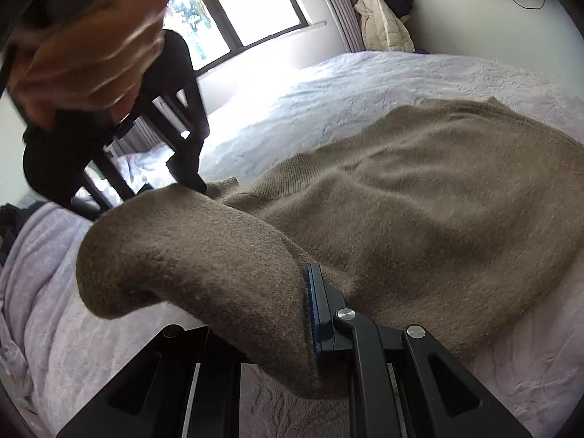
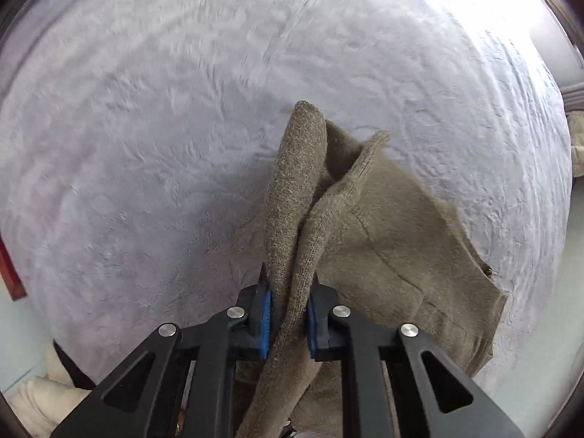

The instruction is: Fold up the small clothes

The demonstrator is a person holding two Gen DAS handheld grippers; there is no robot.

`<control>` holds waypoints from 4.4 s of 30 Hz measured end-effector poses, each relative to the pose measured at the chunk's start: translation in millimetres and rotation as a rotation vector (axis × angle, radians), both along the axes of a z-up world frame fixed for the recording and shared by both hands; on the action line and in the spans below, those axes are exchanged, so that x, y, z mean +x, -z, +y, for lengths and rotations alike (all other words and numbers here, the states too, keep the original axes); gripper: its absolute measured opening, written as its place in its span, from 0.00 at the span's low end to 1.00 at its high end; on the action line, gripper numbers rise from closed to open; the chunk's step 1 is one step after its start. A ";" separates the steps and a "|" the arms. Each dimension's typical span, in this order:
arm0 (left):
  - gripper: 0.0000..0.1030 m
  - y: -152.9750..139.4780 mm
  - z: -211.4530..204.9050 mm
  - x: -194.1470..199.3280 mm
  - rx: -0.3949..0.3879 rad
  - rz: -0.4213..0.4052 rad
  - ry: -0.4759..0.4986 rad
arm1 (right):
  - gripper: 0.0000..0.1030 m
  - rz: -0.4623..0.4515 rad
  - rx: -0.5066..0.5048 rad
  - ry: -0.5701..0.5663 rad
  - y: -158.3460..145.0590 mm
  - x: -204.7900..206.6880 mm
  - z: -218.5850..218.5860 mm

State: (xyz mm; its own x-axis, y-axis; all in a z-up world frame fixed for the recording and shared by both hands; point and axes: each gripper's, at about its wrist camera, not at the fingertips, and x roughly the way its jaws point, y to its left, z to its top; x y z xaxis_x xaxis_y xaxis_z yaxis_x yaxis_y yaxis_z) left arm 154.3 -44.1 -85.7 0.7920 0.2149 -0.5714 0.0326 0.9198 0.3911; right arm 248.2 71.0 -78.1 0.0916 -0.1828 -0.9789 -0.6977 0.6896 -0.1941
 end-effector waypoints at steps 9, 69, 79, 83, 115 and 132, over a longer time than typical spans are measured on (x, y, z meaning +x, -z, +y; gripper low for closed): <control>0.16 -50.0 -79.2 -18.0 0.129 -0.111 0.142 | 0.15 -0.102 0.429 0.169 -115.9 -2.0 -136.5; 0.81 -34.6 -70.6 -46.6 -0.165 0.212 0.258 | 0.72 -0.199 1.231 0.793 -27.6 -158.5 -457.5; 0.33 -13.8 -79.0 -10.2 -0.211 0.271 0.208 | 0.64 -0.162 1.267 0.894 8.7 -133.1 -450.4; 0.21 -20.1 -60.7 -7.5 -0.279 0.273 0.197 | 0.11 -0.221 1.221 0.889 3.0 -125.4 -438.7; 0.84 13.4 -24.0 -4.1 -0.516 0.319 0.085 | 0.20 -0.349 0.965 0.753 -8.4 -136.4 -395.4; 0.87 15.2 -30.5 -10.7 -0.473 0.276 0.094 | 0.26 -0.410 0.841 0.831 -20.8 -83.0 -406.7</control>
State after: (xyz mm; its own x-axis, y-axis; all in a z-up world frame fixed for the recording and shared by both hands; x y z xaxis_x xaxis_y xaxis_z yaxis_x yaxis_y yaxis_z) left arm 143.7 -74.6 -101.0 0.6028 -0.1804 -0.7773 0.1660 0.9811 -0.0990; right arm 165.2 -335.7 -57.3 0.5739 0.3356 -0.7470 0.0154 0.9076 0.4195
